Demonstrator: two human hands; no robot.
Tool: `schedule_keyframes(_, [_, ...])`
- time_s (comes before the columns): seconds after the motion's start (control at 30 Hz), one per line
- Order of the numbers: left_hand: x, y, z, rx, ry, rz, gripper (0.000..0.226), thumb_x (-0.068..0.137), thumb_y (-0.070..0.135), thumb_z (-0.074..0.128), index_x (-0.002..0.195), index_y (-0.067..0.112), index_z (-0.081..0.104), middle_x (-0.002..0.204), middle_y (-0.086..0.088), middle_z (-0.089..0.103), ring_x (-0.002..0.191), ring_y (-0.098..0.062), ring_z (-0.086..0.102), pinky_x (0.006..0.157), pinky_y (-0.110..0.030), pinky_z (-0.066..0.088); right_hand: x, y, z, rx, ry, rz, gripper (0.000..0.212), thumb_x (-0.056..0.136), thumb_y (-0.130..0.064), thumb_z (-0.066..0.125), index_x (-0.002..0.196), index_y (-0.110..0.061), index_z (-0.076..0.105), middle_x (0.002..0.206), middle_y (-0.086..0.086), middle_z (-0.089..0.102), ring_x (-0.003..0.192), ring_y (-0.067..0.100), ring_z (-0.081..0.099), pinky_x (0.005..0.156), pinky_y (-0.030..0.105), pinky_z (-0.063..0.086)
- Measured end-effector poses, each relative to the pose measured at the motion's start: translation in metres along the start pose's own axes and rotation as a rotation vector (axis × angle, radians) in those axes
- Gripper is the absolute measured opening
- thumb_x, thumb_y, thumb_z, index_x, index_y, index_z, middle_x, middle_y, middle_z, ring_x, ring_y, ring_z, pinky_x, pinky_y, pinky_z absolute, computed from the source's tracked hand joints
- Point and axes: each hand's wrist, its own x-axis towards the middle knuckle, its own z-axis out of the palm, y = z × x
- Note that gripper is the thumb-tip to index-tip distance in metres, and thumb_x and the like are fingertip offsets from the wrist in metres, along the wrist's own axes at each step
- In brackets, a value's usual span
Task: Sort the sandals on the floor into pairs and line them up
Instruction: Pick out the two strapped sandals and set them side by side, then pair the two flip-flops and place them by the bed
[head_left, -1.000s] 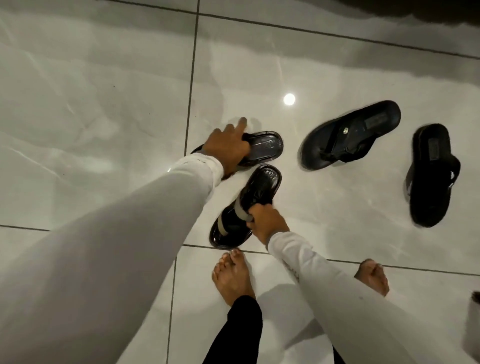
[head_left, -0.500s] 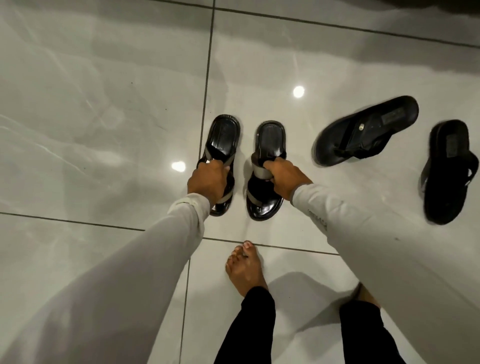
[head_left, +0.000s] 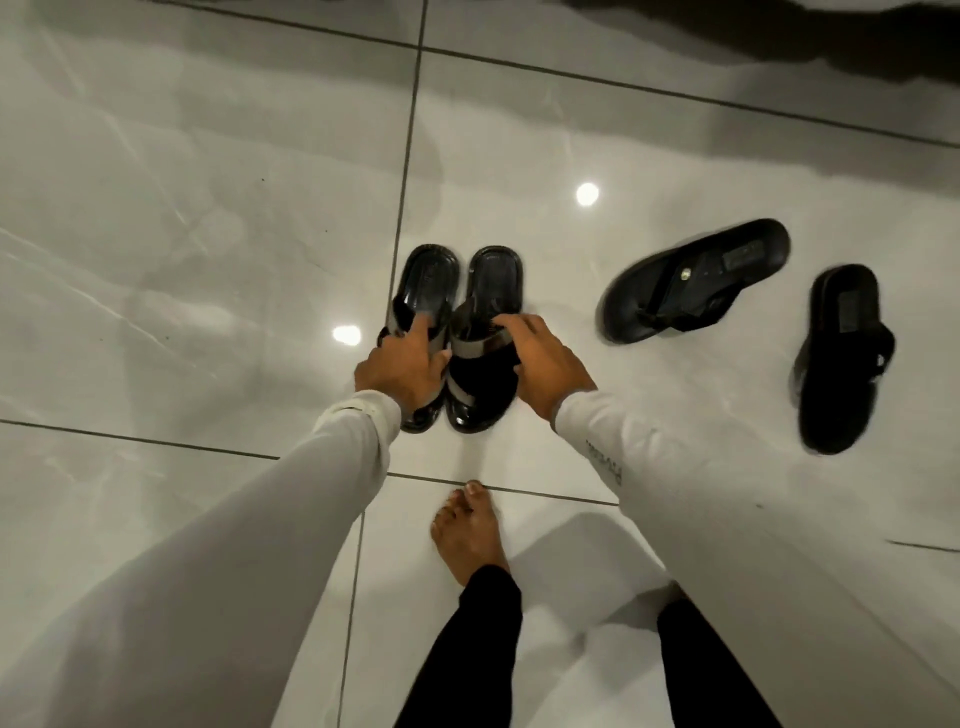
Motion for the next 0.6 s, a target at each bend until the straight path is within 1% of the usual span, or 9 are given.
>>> schedule_keyframes(0.07, [-0.015,0.019,-0.002,0.143,0.071,0.029,0.046,0.099,0.043,0.047,0.138,0.02,0.037,0.107,-0.018,0.066,0.097,-0.043,0.066,0.073,-0.043,0.046,-0.031,0.028,-0.018,-0.037,0.041,0.063,0.067,0.084,-0.002,0.053,0.14,-0.033,0.034,0.144,0.0,0.039,0.108,0.033,0.06,0.091,0.039,0.05])
schedule_keyframes(0.1, [-0.021,0.034,-0.002,0.172,0.081,0.051,0.045,0.099,0.043,0.047,0.136,0.019,0.039,0.107,-0.017,0.067,0.096,-0.042,0.067,0.071,-0.042,0.045,-0.047,0.048,-0.03,-0.061,0.046,0.117,0.068,0.085,0.0,0.053,0.142,-0.032,0.033,0.144,0.001,0.039,0.109,0.033,0.059,0.091,0.039,0.05])
schedule_keyframes(0.2, [-0.032,0.087,0.006,0.222,0.027,0.106,0.039,0.1,0.041,0.048,0.127,0.013,0.048,0.114,-0.019,0.067,0.104,-0.042,0.066,0.079,-0.046,0.051,-0.086,0.11,-0.066,-0.086,0.054,0.309,0.067,0.087,-0.002,0.057,0.145,-0.024,0.033,0.141,0.01,0.04,0.114,0.037,0.057,0.095,0.044,0.049])
schedule_keyframes(0.3, [-0.035,0.156,0.024,0.191,-0.054,0.115,0.039,0.1,0.034,0.05,0.134,0.015,0.048,0.129,-0.016,0.058,0.117,-0.041,0.059,0.089,-0.048,0.05,-0.11,0.17,-0.112,-0.073,0.074,0.494,0.063,0.089,-0.005,0.062,0.144,-0.015,0.033,0.139,0.019,0.041,0.12,0.041,0.054,0.101,0.048,0.047])
schedule_keyframes(0.37, [-0.033,0.211,0.041,0.206,-0.074,0.177,0.042,0.098,0.021,0.052,0.139,0.02,0.045,0.132,-0.014,0.051,0.119,-0.038,0.056,0.09,-0.047,0.049,-0.121,0.214,-0.147,-0.083,0.075,0.573,0.064,0.089,-0.005,0.062,0.145,-0.012,0.032,0.142,0.021,0.038,0.124,0.042,0.051,0.102,0.047,0.046])
schedule_keyframes(0.43, [-0.022,0.258,0.056,0.273,-0.075,0.3,0.053,0.093,0.005,0.053,0.142,0.022,0.043,0.136,-0.014,0.045,0.118,-0.038,0.056,0.087,-0.045,0.051,-0.124,0.254,-0.177,-0.188,0.065,0.558,0.065,0.087,-0.004,0.062,0.144,-0.012,0.033,0.142,0.021,0.037,0.123,0.043,0.051,0.097,0.048,0.048])
schedule_keyframes(0.5, [-0.007,0.292,0.068,0.339,-0.08,0.44,0.062,0.09,-0.004,0.052,0.145,0.022,0.042,0.141,-0.012,0.041,0.115,-0.038,0.058,0.085,-0.045,0.054,-0.121,0.282,-0.196,-0.315,0.06,0.474,0.064,0.085,-0.005,0.062,0.142,-0.013,0.035,0.14,0.019,0.038,0.118,0.043,0.055,0.091,0.049,0.05])
schedule_keyframes(0.57, [0.012,0.321,0.081,0.459,-0.07,0.544,0.064,0.09,-0.006,0.054,0.147,0.02,0.038,0.142,-0.011,0.041,0.106,-0.038,0.064,0.077,-0.045,0.055,-0.115,0.311,-0.207,-0.398,0.029,0.389,0.065,0.084,-0.008,0.063,0.142,-0.016,0.034,0.14,0.016,0.039,0.108,0.044,0.06,0.086,0.049,0.051])
schedule_keyframes(0.6, [0.021,0.332,0.088,0.546,-0.056,0.558,0.066,0.09,-0.004,0.056,0.148,0.019,0.035,0.142,-0.011,0.042,0.103,-0.038,0.066,0.071,-0.042,0.052,-0.112,0.325,-0.209,-0.425,0.012,0.357,0.066,0.082,-0.011,0.064,0.142,-0.017,0.035,0.139,0.015,0.04,0.103,0.044,0.062,0.084,0.048,0.051])
